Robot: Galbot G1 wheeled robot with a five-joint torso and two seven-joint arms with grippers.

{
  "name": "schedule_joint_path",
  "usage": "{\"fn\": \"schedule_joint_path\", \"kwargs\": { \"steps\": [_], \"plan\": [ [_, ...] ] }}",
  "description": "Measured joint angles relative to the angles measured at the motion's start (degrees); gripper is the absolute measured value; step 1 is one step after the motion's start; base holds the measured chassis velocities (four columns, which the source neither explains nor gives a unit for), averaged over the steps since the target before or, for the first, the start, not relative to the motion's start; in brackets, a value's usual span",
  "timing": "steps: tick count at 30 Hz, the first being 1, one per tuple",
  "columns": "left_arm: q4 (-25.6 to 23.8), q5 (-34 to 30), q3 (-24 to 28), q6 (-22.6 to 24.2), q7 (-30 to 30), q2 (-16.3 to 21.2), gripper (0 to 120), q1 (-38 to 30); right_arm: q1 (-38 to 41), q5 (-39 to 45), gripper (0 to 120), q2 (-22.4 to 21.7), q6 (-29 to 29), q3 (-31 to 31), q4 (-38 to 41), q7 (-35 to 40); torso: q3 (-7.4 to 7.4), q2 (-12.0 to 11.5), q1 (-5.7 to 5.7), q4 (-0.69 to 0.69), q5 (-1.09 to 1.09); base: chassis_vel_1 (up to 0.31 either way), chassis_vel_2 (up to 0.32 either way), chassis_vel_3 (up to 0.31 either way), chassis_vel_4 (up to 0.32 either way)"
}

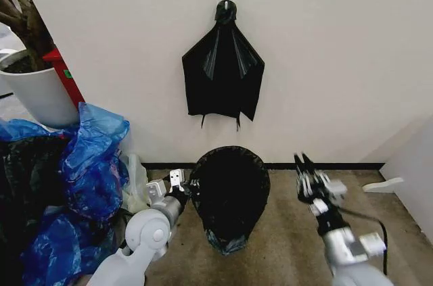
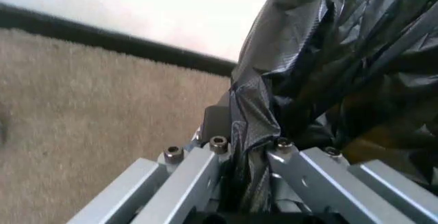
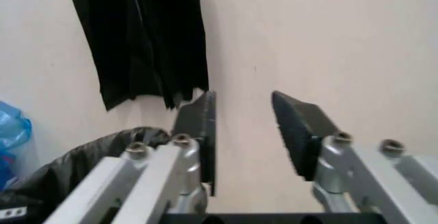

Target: Place the garbage bag over the trash bin.

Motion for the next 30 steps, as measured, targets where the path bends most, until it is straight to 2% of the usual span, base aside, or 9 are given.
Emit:
{"fn": "schedule_joint_path", "kwargs": {
  "steps": [2,8,9,14,16,18,28,29,30],
  "plan": [
    [0.0,-0.3,0.2,0.4,-0.4,0.0,1,-0.2,-0.5,-0.2,34,0.5,0.5,-0.1,-0.2,-0.1,0.0,0.0,0.0,0.0,0.0,0.0,0.0,0.0,0.0],
    [-0.1,-4.0,6.7,3.6,-6.9,0.1,1,-4.1,-1.2,-0.8,61,2.5,2.5,-1.9,-0.6,1.2,0.0,0.0,0.0,0.01,0.0,0.0,0.0,0.0,0.0],
    [-0.1,-4.0,6.7,3.6,-6.9,0.1,1,-4.1,-1.2,-0.8,61,2.5,2.5,-1.9,-0.6,1.2,0.0,0.0,0.0,0.01,0.0,0.0,0.0,0.0,0.0],
    [1.7,-3.9,10.3,3.9,-9.4,-0.3,1,-6.1,-0.8,-0.6,85,2.0,2.0,-2.2,0.2,3.9,0.0,0.0,0.0,0.01,0.0,0.0,0.0,0.0,0.0],
    [1.9,-3.8,10.4,3.9,-9.7,-0.4,1,-6.2,-0.7,-0.5,86,2.0,1.9,-2.1,0.2,4.1,0.0,0.0,0.0,0.01,0.0,0.0,0.0,0.0,0.0],
    [2.8,-3.0,10.9,4.0,-11.4,-0.8,1,-6.4,-0.4,-0.3,95,1.8,1.8,-1.8,0.2,4.7,0.0,0.0,0.0,0.01,0.0,0.0,0.0,0.0,0.0],
    [6.0,-1.0,10.4,5.0,-11.7,-1.9,2,-5.9,0.3,0.4,100,0.6,1.9,-1.0,-0.8,5.4,0.01,0.0,0.01,0.01,0.0,0.0,0.0,0.0,0.0],
    [6.2,-1.0,10.2,5.1,-11.6,-2.1,8,-5.8,0.5,0.4,100,0.5,1.9,-1.0,-0.9,5.4,0.0,0.0,0.01,0.01,0.0,0.0,0.0,0.0,0.0],
    [6.2,-1.0,10.2,5.1,-11.6,-2.1,8,-5.8,0.5,0.4,100,0.5,1.9,-1.0,-0.9,5.4,0.0,0.0,0.01,0.01,0.0,0.0,0.0,0.0,0.0]
  ]
}}
